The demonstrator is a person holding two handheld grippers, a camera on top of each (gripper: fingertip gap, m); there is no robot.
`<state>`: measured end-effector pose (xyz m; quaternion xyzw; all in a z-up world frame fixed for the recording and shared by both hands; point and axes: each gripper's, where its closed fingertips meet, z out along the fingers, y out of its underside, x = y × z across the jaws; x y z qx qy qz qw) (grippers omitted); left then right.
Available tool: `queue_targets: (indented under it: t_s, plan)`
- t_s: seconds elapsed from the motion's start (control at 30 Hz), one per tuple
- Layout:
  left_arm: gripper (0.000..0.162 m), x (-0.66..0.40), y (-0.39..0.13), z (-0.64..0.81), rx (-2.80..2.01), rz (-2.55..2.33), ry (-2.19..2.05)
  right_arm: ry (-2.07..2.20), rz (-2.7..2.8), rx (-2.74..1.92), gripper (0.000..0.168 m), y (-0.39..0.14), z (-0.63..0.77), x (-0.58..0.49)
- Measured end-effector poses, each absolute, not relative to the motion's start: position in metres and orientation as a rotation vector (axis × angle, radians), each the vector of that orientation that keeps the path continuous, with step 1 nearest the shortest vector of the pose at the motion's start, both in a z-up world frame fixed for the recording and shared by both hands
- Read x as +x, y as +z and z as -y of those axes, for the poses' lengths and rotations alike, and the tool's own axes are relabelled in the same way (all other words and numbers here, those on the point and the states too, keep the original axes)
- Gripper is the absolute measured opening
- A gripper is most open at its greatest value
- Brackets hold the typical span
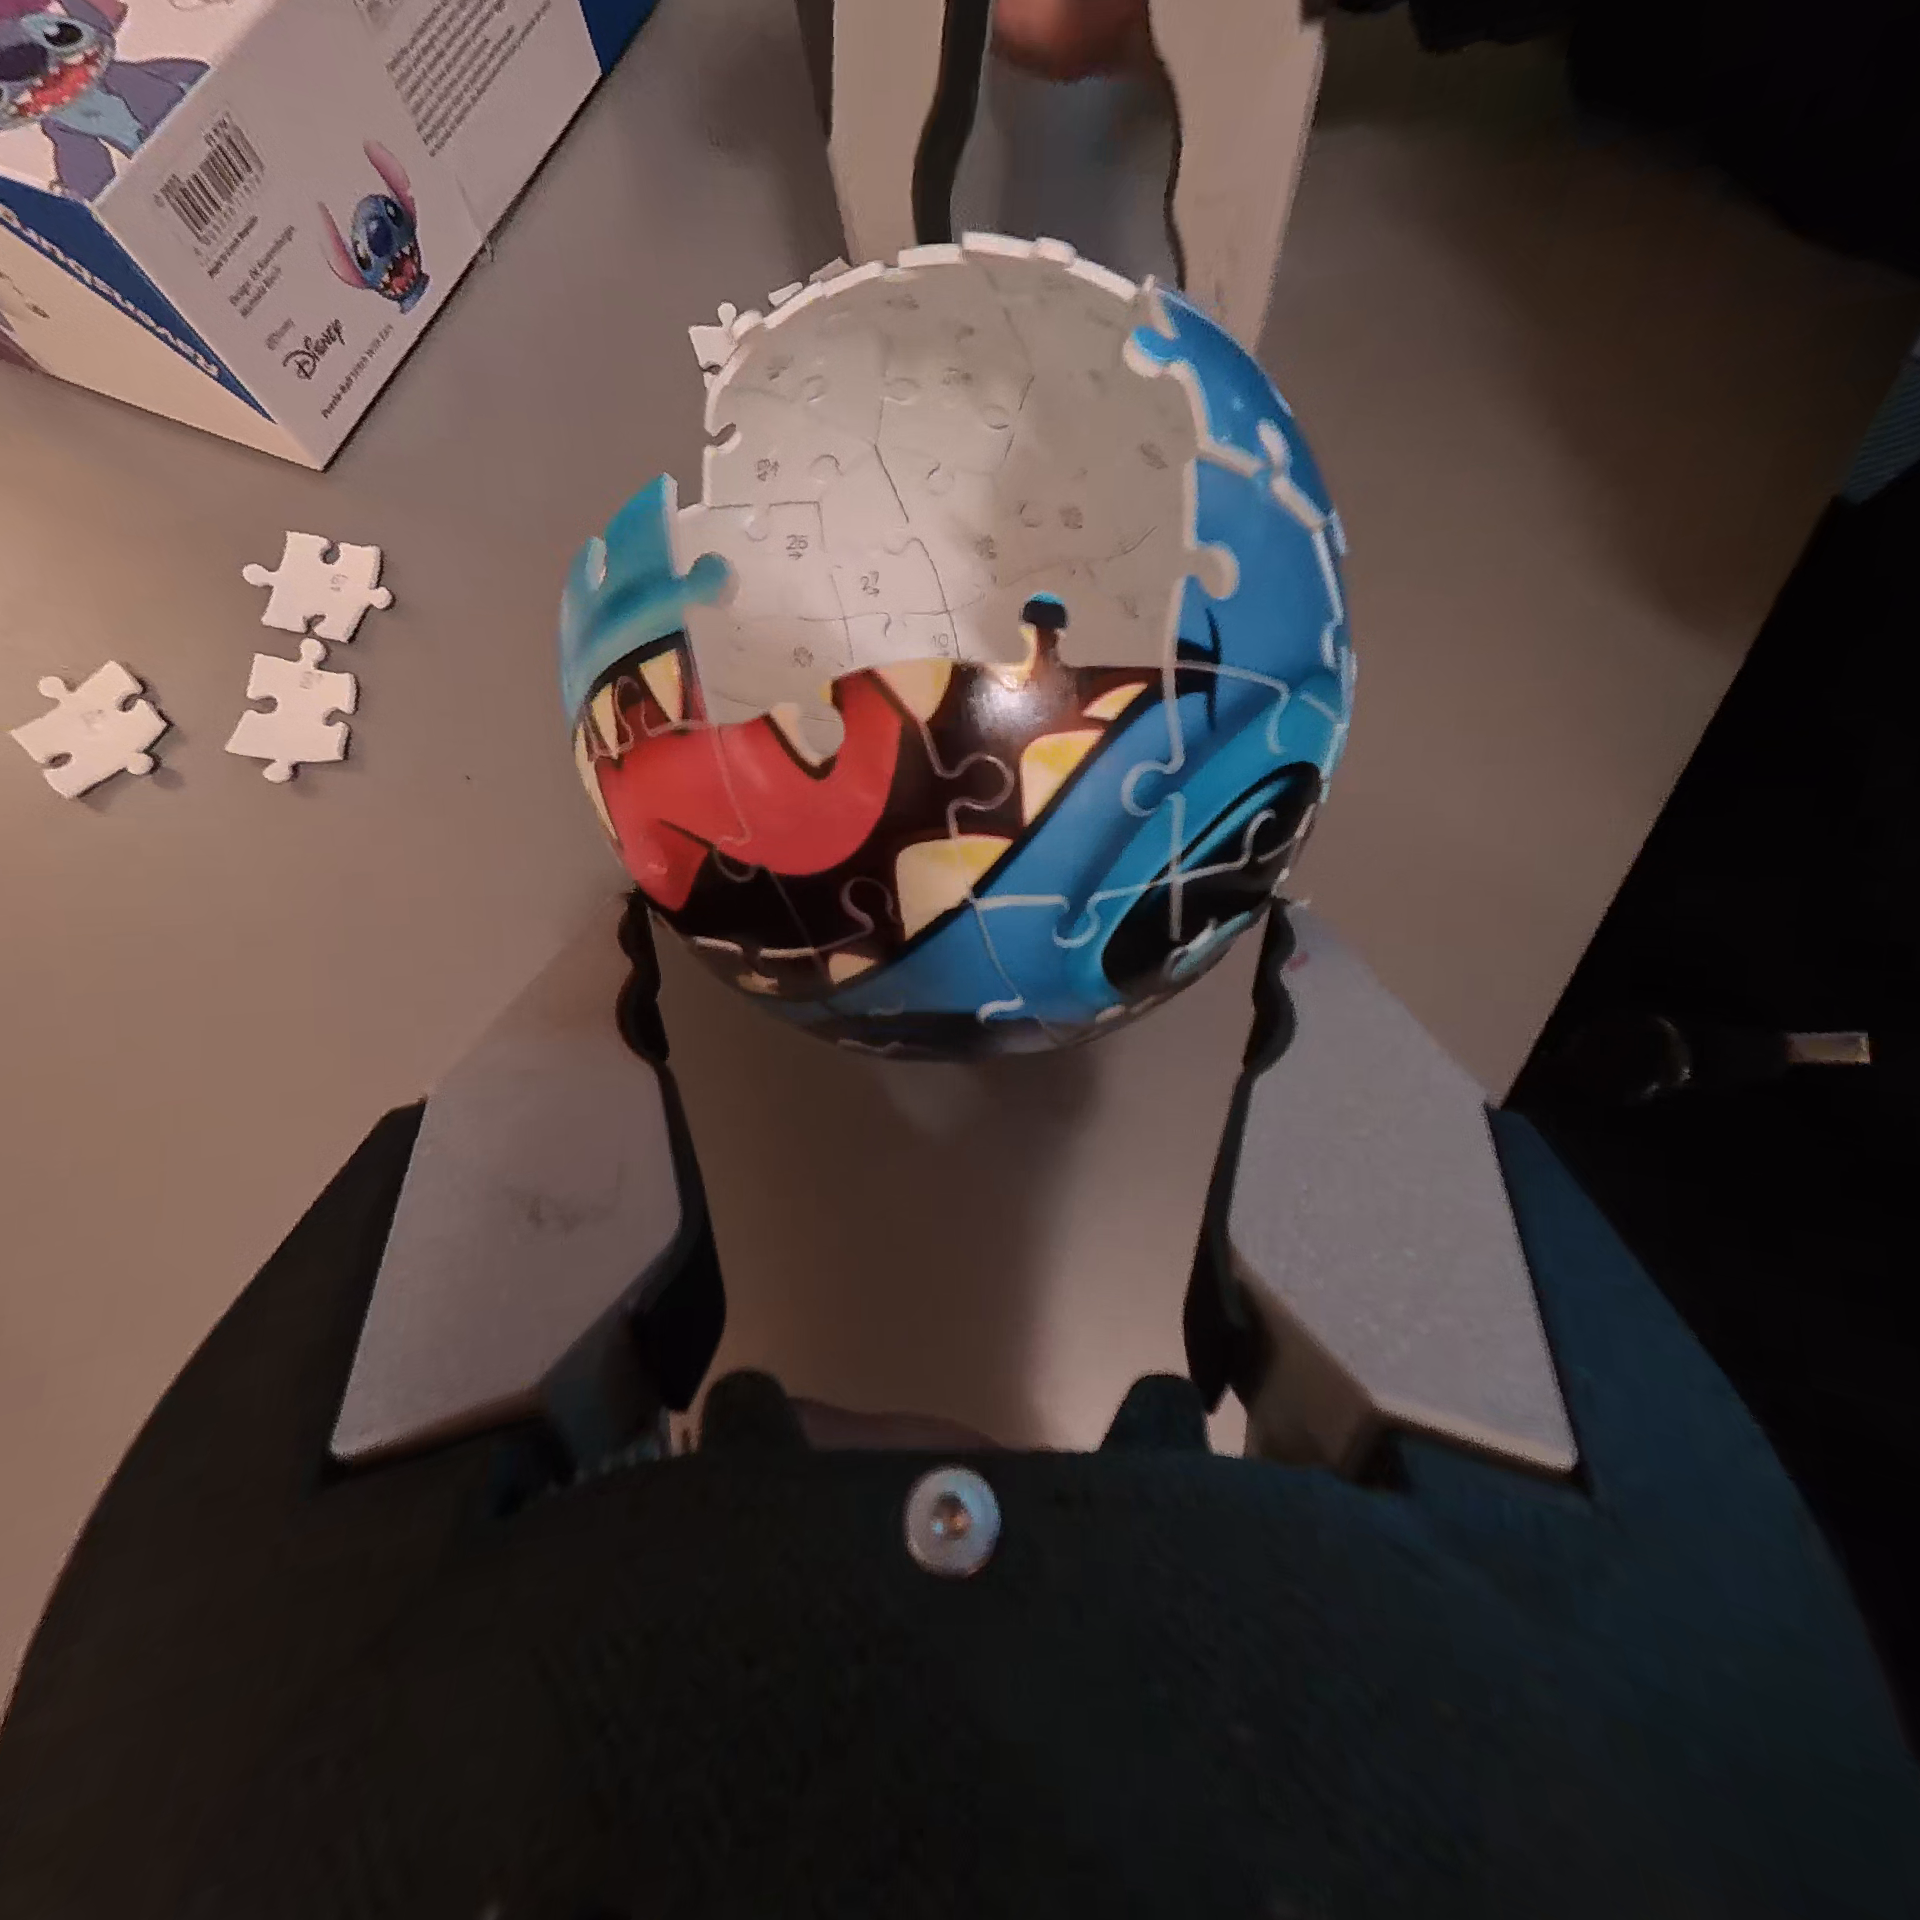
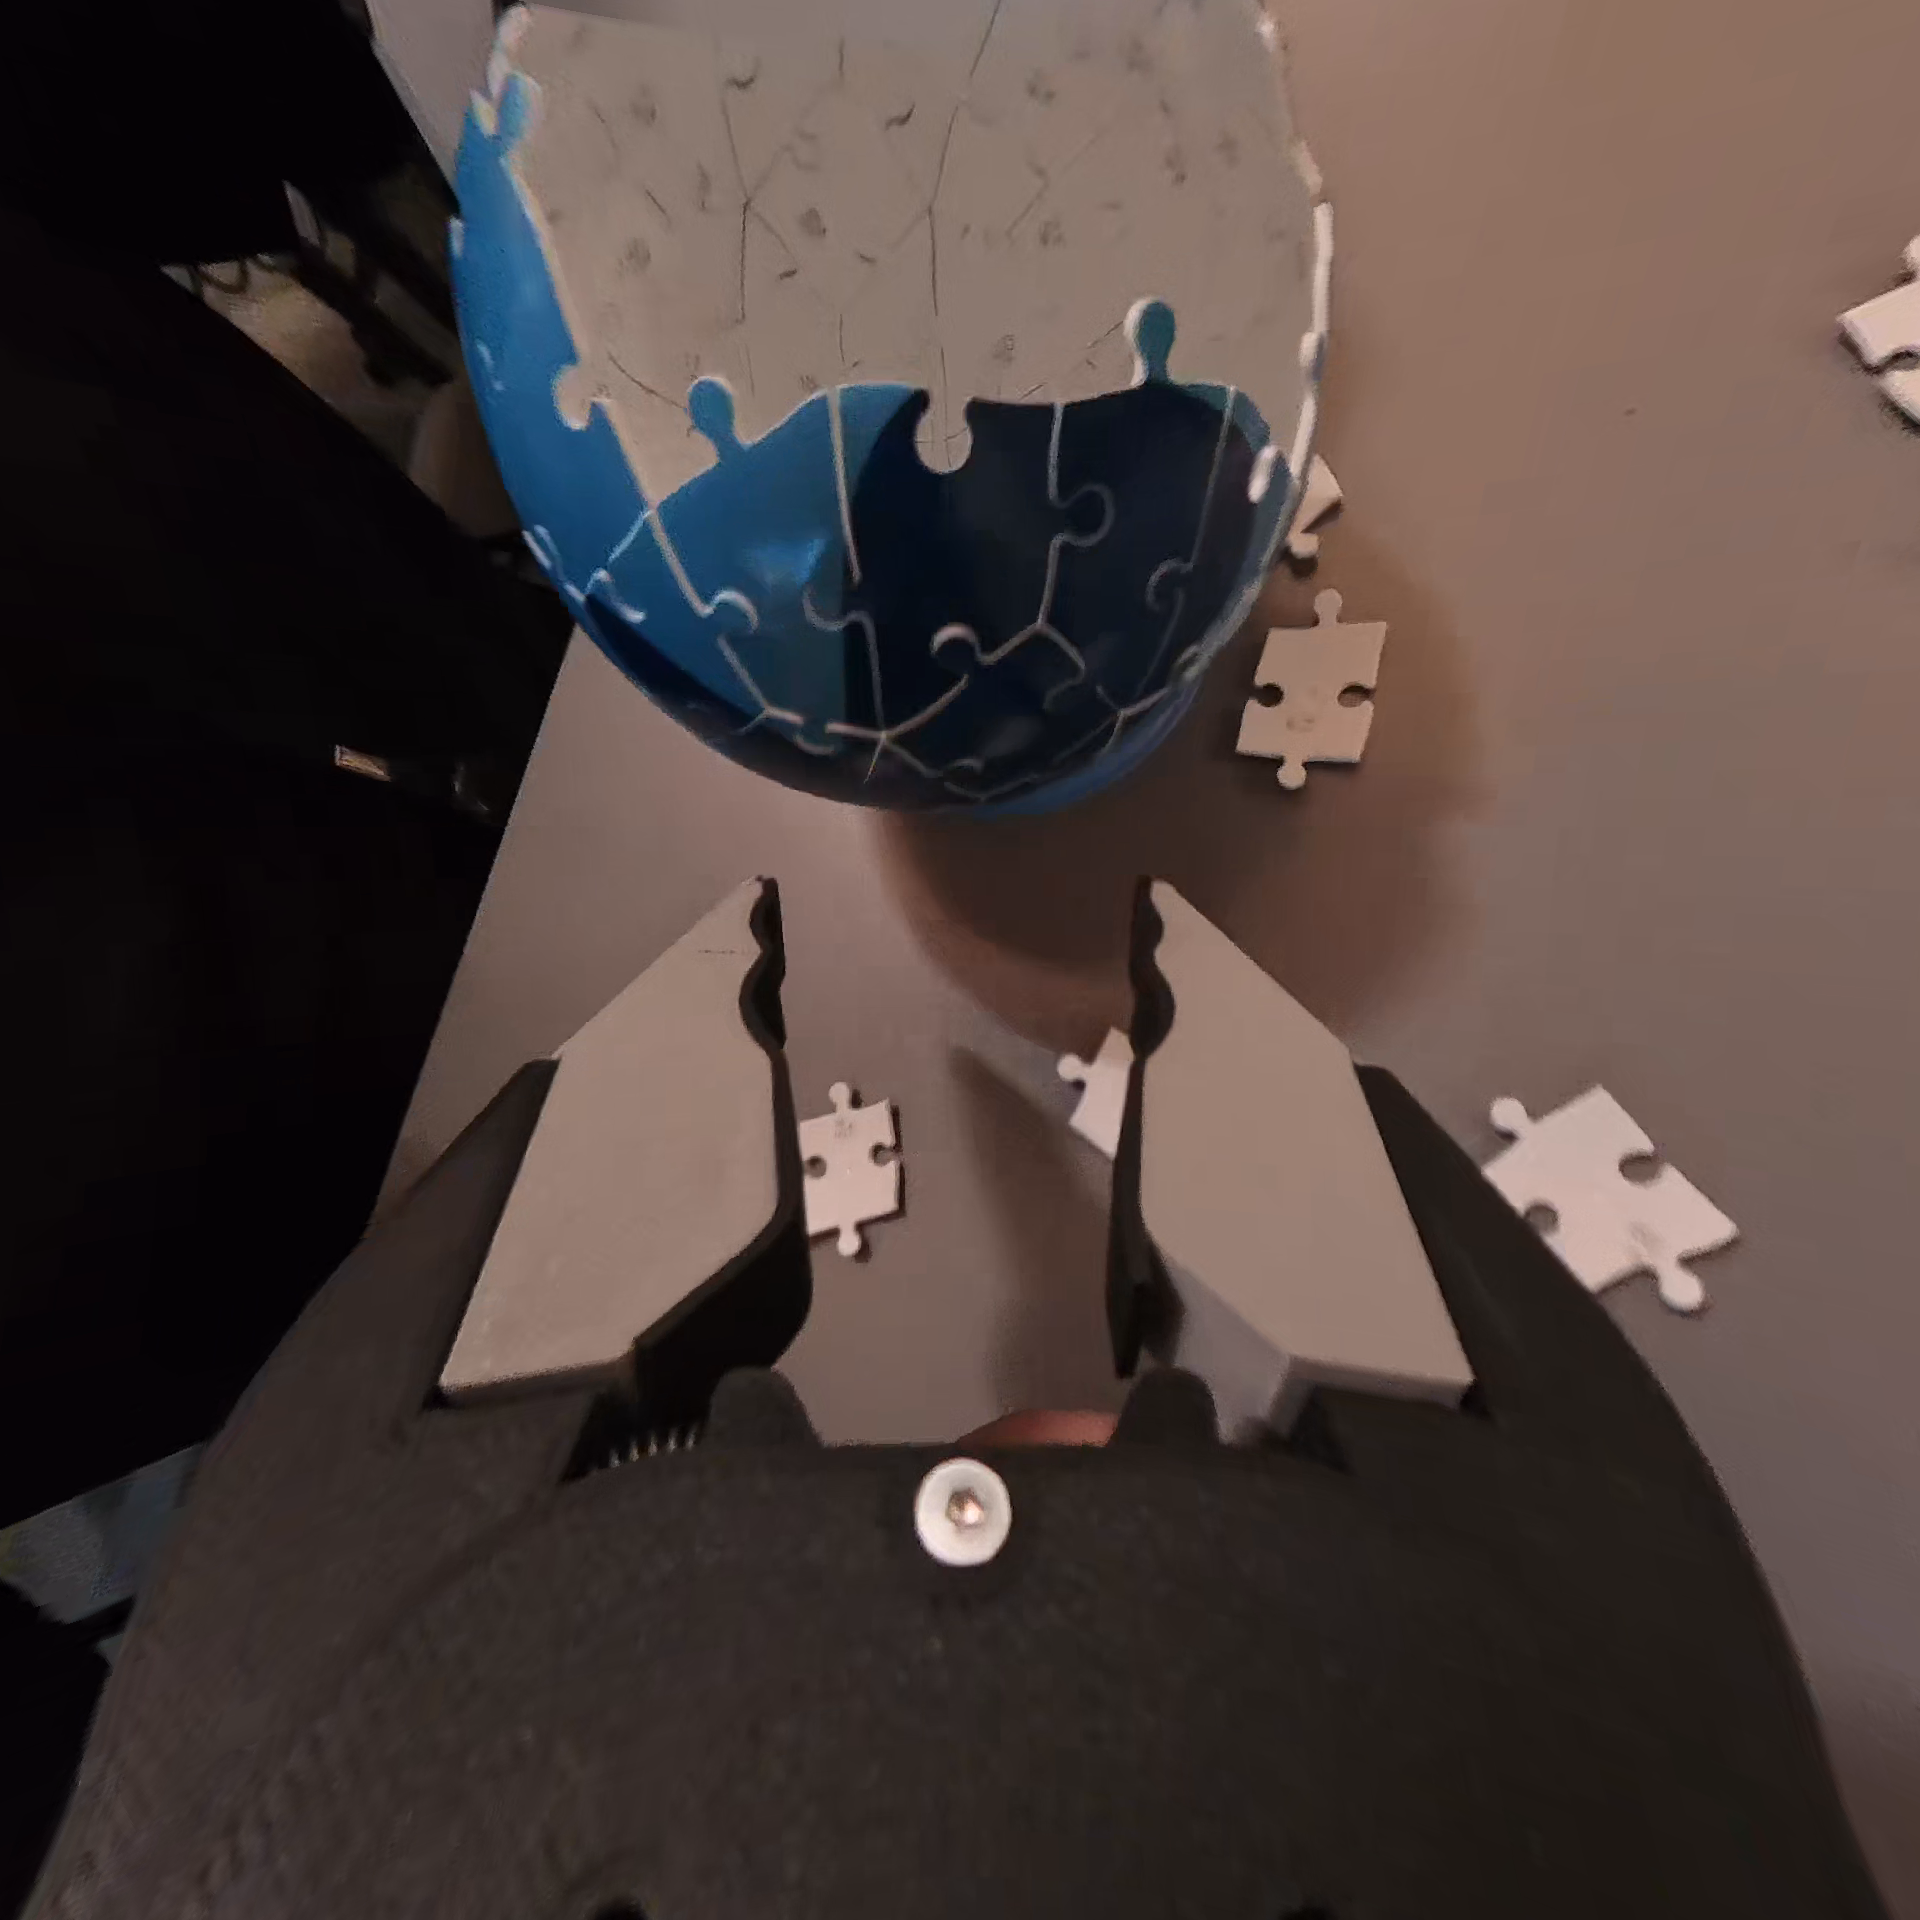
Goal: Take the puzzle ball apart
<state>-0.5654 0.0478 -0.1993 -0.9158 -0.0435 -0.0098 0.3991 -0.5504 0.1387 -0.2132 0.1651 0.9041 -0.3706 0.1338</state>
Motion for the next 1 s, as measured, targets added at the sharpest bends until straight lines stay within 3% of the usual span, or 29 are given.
queue_targets:
  t_s: [0.1,0.23,0.47,0.67,0.77,1.0]
  plan:
    - [0.11,-0.566,-0.198,-0.046,-2.313,0.055,-0.001,-1.19,-2.616,0.441,0.064,-0.212,-0.124,-0.56]
    - [0.109,-0.569,-0.201,-0.044,-2.349,-0.006,0.069,-1.296,-2.543,0.361,0.077,-0.201,-0.113,-0.559]
    - [0.107,-0.572,-0.186,-0.039,-2.234,-0.194,0.417,-1.419,-2.717,0.252,0.077,-0.196,-0.118,-0.559]
    - [0.114,-0.567,-0.199,-0.043,-2.274,-0.043,0.013,-1.361,-2.554,0.346,0.101,-0.2,-0.111,-0.557]
    - [0.115,-0.569,-0.205,-0.049,-2.281,-0.03,-0.088,-1.328,-2.599,0.335,0.098,-0.208,-0.103,-0.559]
    - [0.108,-0.58,-0.202,-0.045,-2.269,-0.26,0.442,-1.395,-3.017,0.096,0.094,-0.213,-0.104,-0.571]
